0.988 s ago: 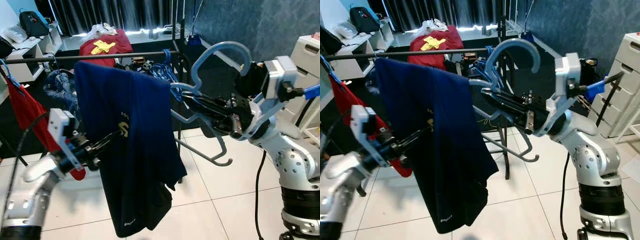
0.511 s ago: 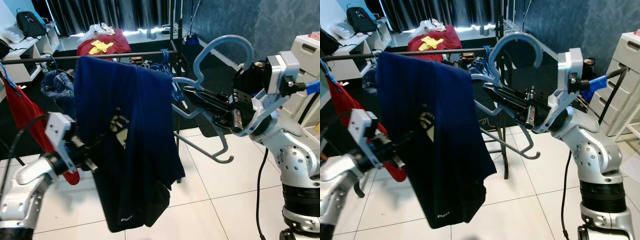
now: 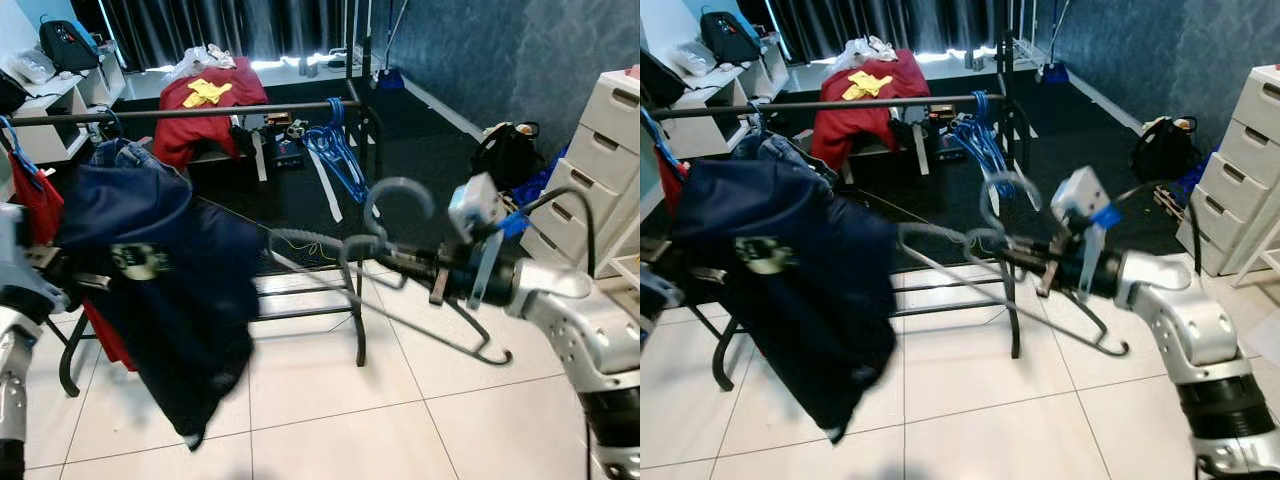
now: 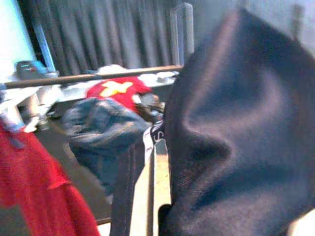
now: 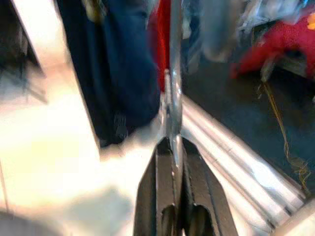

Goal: Hang hanger

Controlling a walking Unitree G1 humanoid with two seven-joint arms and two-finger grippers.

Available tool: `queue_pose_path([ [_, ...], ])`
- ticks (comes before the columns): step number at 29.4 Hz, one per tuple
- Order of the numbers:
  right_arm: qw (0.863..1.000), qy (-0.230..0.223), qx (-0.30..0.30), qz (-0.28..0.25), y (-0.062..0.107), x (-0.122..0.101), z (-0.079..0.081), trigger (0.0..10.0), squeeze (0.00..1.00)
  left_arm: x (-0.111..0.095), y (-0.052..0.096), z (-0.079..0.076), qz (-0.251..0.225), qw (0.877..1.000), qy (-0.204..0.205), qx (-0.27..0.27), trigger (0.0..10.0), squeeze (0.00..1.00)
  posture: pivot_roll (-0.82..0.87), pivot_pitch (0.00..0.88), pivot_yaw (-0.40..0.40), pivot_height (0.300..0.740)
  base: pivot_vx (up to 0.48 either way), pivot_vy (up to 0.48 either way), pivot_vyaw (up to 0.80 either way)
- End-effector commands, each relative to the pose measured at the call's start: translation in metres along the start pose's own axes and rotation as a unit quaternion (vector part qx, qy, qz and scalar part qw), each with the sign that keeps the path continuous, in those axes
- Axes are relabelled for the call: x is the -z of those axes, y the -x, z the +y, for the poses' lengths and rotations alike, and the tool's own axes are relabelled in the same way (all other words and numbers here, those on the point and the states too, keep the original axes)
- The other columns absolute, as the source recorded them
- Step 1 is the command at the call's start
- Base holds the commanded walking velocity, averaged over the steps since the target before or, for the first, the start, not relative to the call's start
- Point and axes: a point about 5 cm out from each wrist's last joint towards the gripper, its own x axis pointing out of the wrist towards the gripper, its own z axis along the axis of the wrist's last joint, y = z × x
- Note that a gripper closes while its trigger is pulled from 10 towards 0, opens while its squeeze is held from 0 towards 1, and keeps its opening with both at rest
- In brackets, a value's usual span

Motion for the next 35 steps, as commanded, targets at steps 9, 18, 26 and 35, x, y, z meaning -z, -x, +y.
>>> queue_pose_path([
  [9,0.984,-0.088,0.155,0.01,-0.034,0.046,-0.012,10.0,0.0,0.048,0.034,-0.007,0.096,0.994,0.028,-0.034,10.0,0.0,-0.05,0.03,0.024,0.74,0.0,0.0,0.0],
  [18,0.961,-0.207,0.155,-0.098,-0.081,0.043,0.054,10.0,0.0,0.086,0.105,-0.113,0.249,0.966,0.072,-0.004,10.0,0.0,0.03,0.137,0.004,0.74,0.0,0.0,0.53],
  [26,0.959,-0.22,0.145,-0.101,-0.087,0.043,0.073,10.0,0.0,0.07,0.116,-0.144,0.248,0.959,0.136,-0.022,10.0,0.0,0.01,0.146,-0.018,0.74,0.0,0.0,0.76],
  [35,0.962,-0.19,0.152,-0.123,-0.092,0.027,0.077,10.0,0.0,0.041,0.108,-0.184,0.197,0.928,0.312,0.059,10.0,0.0,0.0,0.13,-0.058,0.74,0.0,0.0,0.73],
])
